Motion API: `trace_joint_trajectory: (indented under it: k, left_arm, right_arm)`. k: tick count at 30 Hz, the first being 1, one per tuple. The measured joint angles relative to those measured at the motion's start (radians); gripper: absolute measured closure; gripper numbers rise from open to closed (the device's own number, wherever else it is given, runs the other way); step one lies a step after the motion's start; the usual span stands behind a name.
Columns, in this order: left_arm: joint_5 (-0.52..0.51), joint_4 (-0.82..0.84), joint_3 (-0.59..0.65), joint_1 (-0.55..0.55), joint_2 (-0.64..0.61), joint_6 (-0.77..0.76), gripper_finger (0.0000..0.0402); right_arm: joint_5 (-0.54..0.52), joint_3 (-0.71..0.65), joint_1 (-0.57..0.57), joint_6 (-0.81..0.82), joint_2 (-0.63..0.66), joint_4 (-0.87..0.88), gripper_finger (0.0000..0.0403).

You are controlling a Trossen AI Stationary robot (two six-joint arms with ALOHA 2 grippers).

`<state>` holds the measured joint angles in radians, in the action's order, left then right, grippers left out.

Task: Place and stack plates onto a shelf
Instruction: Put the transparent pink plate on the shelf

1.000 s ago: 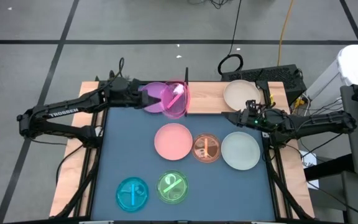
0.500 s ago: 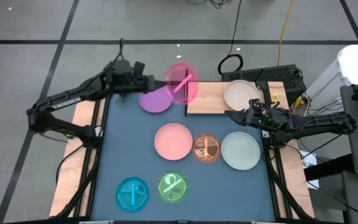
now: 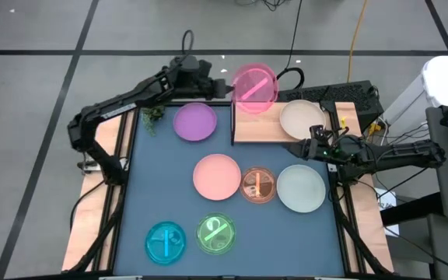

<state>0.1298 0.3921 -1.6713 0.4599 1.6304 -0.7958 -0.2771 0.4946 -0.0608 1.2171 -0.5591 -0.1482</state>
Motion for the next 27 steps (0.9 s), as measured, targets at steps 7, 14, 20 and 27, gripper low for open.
trace_joint_trajectory:
  k: [7,14,20,27]
  left_arm:
    - [-0.086,-0.009,-0.029,-0.051,0.067,-0.017,0.0402]
    - [-0.282,0.056,-0.029,-0.210,0.065,-0.145,0.0402]
    - [-0.542,0.063,0.010,-0.361,0.064,-0.379,0.0402]
    - [-0.713,0.061,0.090,-0.465,0.063,-0.626,0.0402]
  right_arm:
    - [0.023,0.000,-0.011,-0.003,0.000,0.002,0.0303]
    - [0.024,0.000,-0.038,-0.002,0.041,0.019,0.0303]
    - [0.118,0.000,-0.050,0.024,0.106,0.110,0.0303]
    - [0.247,0.000,-0.060,0.021,0.161,0.133,0.0303]
